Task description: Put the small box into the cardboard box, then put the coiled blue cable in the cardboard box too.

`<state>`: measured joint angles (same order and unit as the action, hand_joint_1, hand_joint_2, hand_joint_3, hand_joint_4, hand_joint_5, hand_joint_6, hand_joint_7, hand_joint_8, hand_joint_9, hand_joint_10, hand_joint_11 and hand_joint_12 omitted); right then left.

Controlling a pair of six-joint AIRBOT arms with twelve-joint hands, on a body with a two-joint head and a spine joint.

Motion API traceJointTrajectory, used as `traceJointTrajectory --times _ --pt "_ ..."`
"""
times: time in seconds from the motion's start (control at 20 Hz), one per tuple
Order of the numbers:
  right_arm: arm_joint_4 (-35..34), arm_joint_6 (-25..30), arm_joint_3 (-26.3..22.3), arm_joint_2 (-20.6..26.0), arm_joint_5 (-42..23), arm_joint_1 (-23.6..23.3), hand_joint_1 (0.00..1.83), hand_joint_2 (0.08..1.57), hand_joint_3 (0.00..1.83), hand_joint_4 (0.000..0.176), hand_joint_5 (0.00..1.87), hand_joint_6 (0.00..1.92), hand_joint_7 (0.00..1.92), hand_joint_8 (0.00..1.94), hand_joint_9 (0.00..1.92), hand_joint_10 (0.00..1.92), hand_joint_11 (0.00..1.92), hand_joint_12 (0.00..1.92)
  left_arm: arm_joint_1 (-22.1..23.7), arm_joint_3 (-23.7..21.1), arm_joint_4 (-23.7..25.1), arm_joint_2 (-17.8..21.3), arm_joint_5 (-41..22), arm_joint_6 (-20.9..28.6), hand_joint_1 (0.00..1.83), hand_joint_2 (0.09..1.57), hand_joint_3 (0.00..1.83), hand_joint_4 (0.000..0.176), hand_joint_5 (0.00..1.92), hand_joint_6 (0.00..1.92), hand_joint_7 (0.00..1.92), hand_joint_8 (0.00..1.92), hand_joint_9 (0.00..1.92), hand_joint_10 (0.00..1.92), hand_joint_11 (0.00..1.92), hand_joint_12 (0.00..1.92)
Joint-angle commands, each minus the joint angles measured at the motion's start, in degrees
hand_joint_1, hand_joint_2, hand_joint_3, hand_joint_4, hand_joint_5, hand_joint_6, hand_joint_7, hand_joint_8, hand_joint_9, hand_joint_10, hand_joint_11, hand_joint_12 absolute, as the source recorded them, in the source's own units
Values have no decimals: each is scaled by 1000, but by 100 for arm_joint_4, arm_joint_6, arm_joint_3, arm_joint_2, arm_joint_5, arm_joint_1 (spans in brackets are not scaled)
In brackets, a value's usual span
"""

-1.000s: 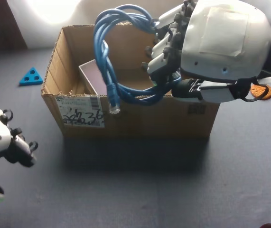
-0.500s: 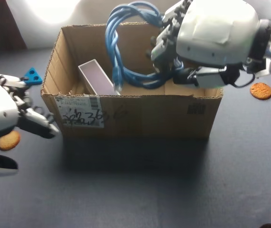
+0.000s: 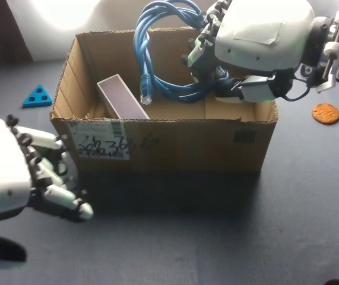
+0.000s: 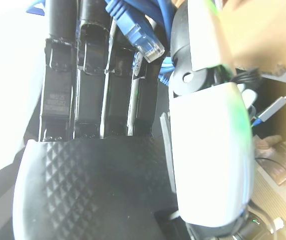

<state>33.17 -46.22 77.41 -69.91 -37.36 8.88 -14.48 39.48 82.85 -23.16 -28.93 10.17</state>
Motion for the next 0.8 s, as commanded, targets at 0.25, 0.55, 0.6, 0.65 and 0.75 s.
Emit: traceJointTrajectory --times 0.25,0.55,0.6,0.65,0.75 --pt "-253 -15 28 50 -608 36 1243 1059 0 33 1101 811 1136 707 1231 4 863 693 -101 -12 -246 157 -299 -84 820 1220 3 0 587 0 734 1 732 1 269 831" --pt "-251 -15 27 46 -608 82 1108 1055 0 0 857 453 1014 49 1019 5 628 770 -125 -1 -371 130 -332 -351 847 1204 0 0 597 4 749 4 745 6 264 884" --pt "-251 -15 27 46 -608 86 1108 1055 0 0 857 453 1014 49 1019 5 628 770 -121 1 -371 130 -332 -351 847 1204 0 0 597 4 749 4 745 6 264 884" --pt "-250 -15 27 46 -607 92 1112 1030 0 0 895 192 1016 18 1009 3 597 805 -118 -2 -371 128 -334 -351 845 1205 0 0 595 3 745 1 741 4 260 883" --pt "-250 -15 26 46 -606 102 1079 1037 0 0 909 33 981 0 968 0 511 891 -117 -13 -395 128 -330 -347 797 1215 3 0 593 1 740 1 740 3 259 878"
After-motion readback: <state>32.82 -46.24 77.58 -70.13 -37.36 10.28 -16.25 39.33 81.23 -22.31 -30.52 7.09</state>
